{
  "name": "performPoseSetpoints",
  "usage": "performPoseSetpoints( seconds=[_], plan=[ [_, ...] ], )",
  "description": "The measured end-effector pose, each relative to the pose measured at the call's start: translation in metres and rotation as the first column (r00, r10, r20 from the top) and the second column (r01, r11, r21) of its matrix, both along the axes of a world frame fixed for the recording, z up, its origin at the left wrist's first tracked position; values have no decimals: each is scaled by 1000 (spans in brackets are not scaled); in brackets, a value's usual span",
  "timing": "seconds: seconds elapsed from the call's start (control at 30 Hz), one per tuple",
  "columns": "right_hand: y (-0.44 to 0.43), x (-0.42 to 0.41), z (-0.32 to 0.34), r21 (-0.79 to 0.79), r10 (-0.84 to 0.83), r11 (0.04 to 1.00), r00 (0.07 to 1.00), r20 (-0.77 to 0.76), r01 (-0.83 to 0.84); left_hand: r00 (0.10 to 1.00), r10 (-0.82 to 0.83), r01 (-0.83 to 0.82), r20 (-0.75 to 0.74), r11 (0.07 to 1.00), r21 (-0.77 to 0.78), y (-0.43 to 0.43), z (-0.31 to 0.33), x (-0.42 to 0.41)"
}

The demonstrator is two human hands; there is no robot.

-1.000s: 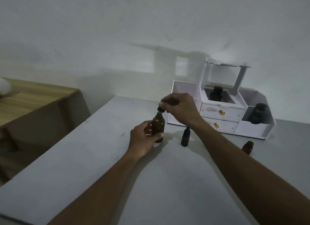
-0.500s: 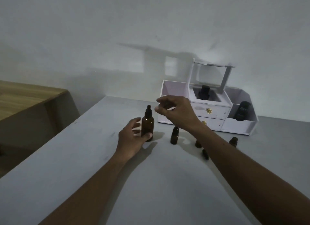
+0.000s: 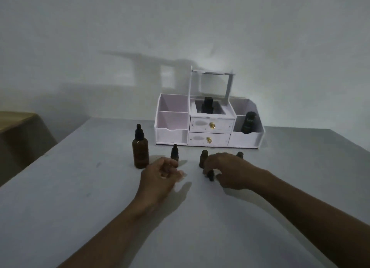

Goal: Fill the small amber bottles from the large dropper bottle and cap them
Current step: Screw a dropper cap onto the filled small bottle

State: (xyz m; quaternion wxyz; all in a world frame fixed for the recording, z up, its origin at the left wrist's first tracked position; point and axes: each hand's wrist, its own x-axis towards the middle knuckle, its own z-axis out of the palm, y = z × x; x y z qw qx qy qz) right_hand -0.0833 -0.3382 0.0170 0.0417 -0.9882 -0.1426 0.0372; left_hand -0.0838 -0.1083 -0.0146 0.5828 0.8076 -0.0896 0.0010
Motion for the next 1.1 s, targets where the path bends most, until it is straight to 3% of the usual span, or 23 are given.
performPoseSetpoints(
  seconds=[0.13,0.23,0.33,0.4,0.57,0.7,1.1],
  plan=[
    [-3,0,-14,-16,-12,1000,1000,0,12,999,-15,13,47,999,39,-33,-5,6],
    [-11,0,-7,151,-51,988,994,95,37,999,14,-15,28,999,29,-52,-9,12],
    [-21,3,5,525,-190,850,952,241,36,999,35,-35,-5,998,43,-67,-9,19],
    [-24,13,5,683,-303,730,901,312,9,999,42,-42,7,998,53,-79,-15,29],
    [-15,34,1,853,-411,521,866,284,-32,999,26,-28,28,997,75,-90,-19,42],
    [-11,43,-4,896,-409,443,883,231,-29,998,9,-13,57,997,70,-93,-22,48],
    [-6,47,-32,795,-391,605,883,259,34,994,1,-4,107,1000,25,-97,-21,49]
  ],
)
